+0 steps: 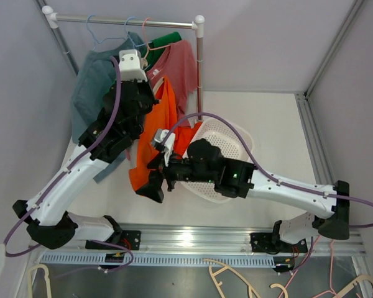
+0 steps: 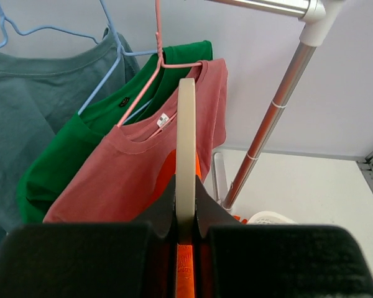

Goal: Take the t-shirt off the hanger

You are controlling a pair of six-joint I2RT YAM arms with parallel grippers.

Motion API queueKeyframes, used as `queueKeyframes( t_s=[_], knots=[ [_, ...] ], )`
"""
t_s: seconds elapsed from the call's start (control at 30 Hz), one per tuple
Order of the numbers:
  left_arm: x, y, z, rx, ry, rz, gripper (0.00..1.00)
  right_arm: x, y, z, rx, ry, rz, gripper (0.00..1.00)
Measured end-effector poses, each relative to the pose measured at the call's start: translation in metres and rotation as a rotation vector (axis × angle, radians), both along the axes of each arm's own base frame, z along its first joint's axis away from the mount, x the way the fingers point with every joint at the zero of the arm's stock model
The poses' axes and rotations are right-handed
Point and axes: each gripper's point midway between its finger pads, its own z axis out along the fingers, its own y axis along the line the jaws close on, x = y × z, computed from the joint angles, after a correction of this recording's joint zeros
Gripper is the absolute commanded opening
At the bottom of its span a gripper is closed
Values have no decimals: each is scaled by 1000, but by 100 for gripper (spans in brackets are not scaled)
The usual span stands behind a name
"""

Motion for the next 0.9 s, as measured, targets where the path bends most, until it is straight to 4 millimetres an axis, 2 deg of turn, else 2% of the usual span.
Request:
queueKeyframes(
  t_s=[0.07, 0.1, 0.13, 0.17, 0.2, 0.27, 0.37, 0.43, 0.47, 0.53, 0.63, 0.7, 0.73, 0.83, 0.9],
  knots=[
    [-1, 2, 5, -14, -7, 7, 1, 1, 7, -8, -15, -22, -39, 98],
    [-2, 3, 6, -17, -7, 8, 1, 3, 9, -11, -16, -40, -69, 92],
    [-2, 4, 6, -22, -4, 12, 1, 5, 10, -14, -16, -68, -109, 81],
    [-3, 4, 6, -28, 1, 14, 0, 7, 11, -17, -14, -99, -145, 44],
    [-4, 5, 6, -33, 4, 14, 1, 8, 12, -20, -13, -124, -171, 26],
    [-6, 7, 4, -37, 13, 15, 1, 7, 12, -27, -8, -140, -205, 0],
    [-8, 9, 5, -36, 15, 17, 1, 8, 8, -35, -16, -151, -233, 0],
    [-5, 10, 7, -37, 20, 21, 1, 0, 7, -30, -3, -162, -231, 0],
    [-2, 10, 9, -41, 25, 15, 1, -10, 7, -27, 5, -170, -212, 0],
    [7, 10, 9, -40, 55, 13, 1, -41, 8, -20, 25, -191, -151, 0],
    [28, 5, 19, -31, 94, 16, 1, -91, 11, -23, 23, -210, -29, 0],
    [43, -4, 25, -13, 121, 9, 0, -118, 14, -41, -22, -216, 51, 0],
    [49, -8, 24, -2, 138, 2, 0, -125, 17, -51, -48, -222, 71, 0],
    [54, -19, 6, 37, 214, -36, 1, -128, 24, -91, -158, -227, 83, 0],
    [52, -22, -13, 60, 278, -56, 1, -124, 24, -121, -245, -227, 61, 0]
  ],
)
